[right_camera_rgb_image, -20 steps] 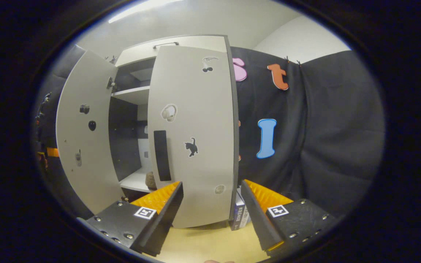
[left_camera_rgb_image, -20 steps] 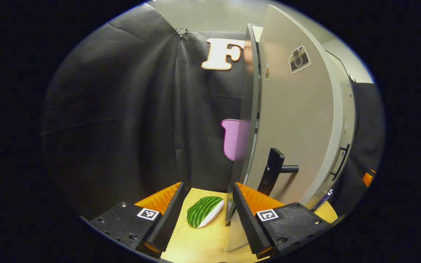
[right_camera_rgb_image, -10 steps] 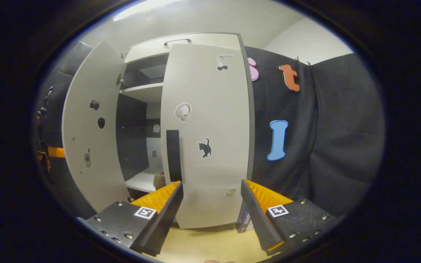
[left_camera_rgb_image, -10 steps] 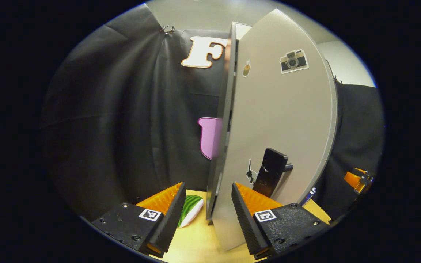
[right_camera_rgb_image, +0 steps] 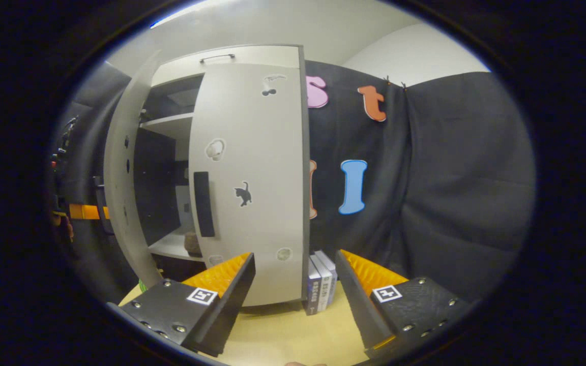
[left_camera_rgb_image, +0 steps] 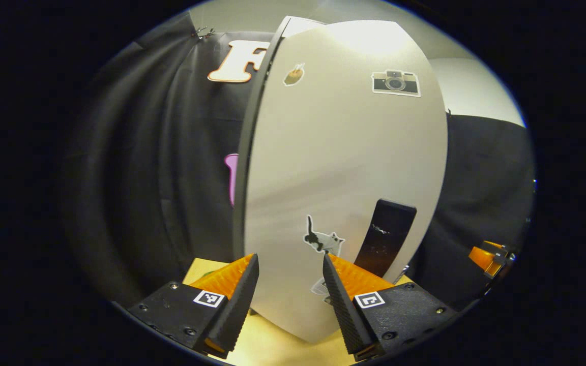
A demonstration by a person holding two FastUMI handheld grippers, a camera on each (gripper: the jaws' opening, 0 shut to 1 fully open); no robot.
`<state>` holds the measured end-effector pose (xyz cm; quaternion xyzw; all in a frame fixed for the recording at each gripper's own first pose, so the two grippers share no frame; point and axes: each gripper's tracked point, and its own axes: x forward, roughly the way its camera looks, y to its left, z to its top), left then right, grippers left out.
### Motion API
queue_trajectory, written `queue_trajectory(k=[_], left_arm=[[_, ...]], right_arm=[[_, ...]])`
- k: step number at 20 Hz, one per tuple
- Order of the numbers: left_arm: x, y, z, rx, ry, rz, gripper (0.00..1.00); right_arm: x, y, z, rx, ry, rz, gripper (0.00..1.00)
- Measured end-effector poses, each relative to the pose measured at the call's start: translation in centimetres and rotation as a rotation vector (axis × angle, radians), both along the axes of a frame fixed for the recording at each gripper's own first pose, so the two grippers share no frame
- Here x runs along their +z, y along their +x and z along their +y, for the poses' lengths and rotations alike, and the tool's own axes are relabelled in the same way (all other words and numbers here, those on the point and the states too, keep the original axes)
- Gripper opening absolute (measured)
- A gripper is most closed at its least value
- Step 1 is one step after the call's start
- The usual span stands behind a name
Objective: Grab one shoe with the right hand and put it into the shoe cabinet, grab the other shoe with the left hand and put it into the shoe cabinet; then close the right door with the right hand and the left door with the left hand.
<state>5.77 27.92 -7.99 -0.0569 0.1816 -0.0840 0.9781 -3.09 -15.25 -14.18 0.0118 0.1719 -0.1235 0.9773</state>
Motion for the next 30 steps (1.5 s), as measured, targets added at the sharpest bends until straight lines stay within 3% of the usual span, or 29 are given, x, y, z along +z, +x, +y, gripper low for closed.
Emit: queue_trajectory(k=[6, 17, 22, 23, 26, 27, 29, 30], left_arm=[[-0.6, 1.6, -3.3, -0.06, -0.007, 0.006, 0.79], [-2.2, 4.3, -6.1, -0.086, -0.098, 0.016, 0.78], [-2.8, 6.3, -6.3, -0.066, -0.058, -0.005, 0.78], [-2.8, 6.7, -6.3, -0.065, -0.053, -0.011, 0.78], [-2.6, 7.7, -6.7, -0.067, -0.03, -0.033, 0.78], [-2.6, 8.0, -6.7, -0.067, -0.021, -0.039, 0.78], [-2.6, 8.2, -6.9, -0.066, -0.016, -0.041, 0.78], [-2.7, 8.3, -7.1, -0.067, -0.01, -0.043, 0.78]], right_arm=[[-0.3, -1.5, -2.1, -0.053, -0.003, 0.013, 0.95], [-1.9, -0.9, -1.1, -0.028, 0.041, 0.033, 0.95], [0.5, 0.6, 0.4, 0.027, 0.118, -0.033, 0.94], [1.2, 1.0, 0.6, 0.037, 0.118, -0.049, 0.97], [2.9, 2.3, 1.4, 0.068, 0.11, -0.086, 0.93], [3.2, 2.7, 1.7, 0.08, 0.11, -0.094, 0.97], [3.0, 3.6, 2.6, 0.099, 0.115, -0.091, 0.93], [2.5, 3.9, 3.0, 0.105, 0.121, -0.081, 0.97]])
